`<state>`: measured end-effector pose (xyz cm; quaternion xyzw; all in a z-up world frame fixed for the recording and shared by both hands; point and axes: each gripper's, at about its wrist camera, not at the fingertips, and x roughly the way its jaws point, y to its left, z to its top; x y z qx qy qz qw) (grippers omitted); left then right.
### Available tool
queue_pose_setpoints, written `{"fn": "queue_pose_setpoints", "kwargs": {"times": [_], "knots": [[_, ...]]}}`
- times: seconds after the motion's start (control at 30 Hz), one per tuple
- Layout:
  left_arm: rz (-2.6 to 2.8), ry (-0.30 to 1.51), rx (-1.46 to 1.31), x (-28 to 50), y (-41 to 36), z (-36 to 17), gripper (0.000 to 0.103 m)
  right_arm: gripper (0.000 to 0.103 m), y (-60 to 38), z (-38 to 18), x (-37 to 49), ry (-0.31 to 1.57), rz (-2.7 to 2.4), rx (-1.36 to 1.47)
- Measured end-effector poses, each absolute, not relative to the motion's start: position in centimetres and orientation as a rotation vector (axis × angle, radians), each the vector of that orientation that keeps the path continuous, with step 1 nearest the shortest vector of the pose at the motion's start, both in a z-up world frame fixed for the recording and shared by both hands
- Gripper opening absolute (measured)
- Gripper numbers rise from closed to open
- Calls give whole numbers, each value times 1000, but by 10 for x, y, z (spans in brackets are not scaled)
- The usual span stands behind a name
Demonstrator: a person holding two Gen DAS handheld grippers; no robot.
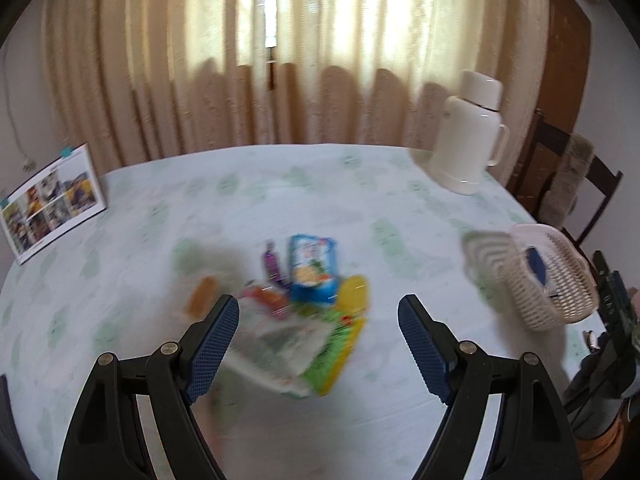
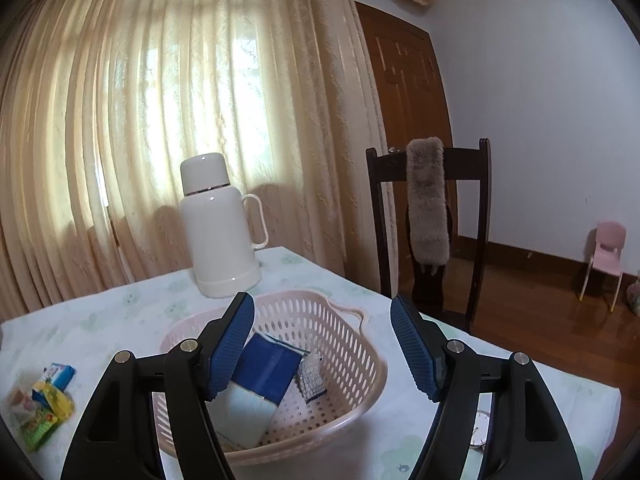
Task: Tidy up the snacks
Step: 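Move the left gripper to the orange wafer bag and grasp it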
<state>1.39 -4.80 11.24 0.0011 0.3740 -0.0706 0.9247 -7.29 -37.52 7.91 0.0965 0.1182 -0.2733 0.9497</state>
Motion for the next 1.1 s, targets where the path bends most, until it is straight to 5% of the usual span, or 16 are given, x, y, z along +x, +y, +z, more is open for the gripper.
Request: {"fn": "queue_pose_setpoints", "kwargs": {"times": [0.4,0.9,1.1], "knots": [[51,925,-66,9,49,51,79,72,-374,79,-67,264,-572,176],[-4,1022,-48,-10,51,12,77,75,-374,77,-66,262,-587,163],[-24,992,-22,-14,52,12,51,75,-360,81,-69,224,-603,88]]}}
